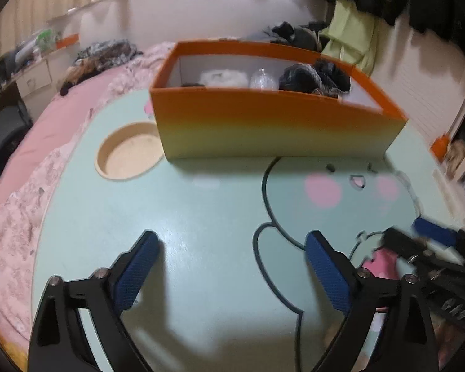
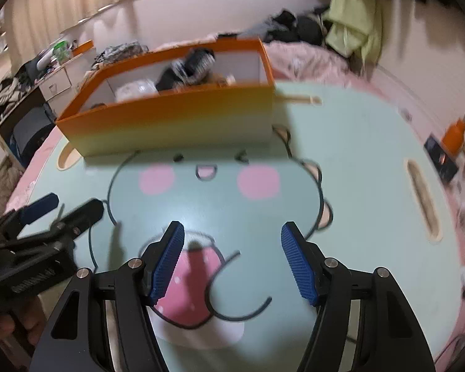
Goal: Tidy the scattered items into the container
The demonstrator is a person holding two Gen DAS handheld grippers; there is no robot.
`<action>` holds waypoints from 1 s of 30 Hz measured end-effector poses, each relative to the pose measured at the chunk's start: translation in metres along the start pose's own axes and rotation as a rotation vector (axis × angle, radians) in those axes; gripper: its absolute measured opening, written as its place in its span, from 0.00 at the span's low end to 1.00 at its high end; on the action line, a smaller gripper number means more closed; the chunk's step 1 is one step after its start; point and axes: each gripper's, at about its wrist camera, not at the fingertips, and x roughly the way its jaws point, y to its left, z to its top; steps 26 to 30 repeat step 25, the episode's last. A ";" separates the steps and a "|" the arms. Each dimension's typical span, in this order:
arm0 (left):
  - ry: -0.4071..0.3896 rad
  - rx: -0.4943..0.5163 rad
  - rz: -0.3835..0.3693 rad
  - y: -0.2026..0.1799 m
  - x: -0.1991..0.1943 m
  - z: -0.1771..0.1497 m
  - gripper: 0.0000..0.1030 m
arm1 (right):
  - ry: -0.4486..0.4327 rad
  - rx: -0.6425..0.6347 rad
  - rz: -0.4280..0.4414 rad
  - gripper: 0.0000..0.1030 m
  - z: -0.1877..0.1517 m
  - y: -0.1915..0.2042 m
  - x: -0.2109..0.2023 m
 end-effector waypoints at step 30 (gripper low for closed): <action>-0.039 -0.002 0.000 0.001 0.004 -0.008 1.00 | 0.013 -0.050 -0.105 1.00 -0.009 0.003 0.010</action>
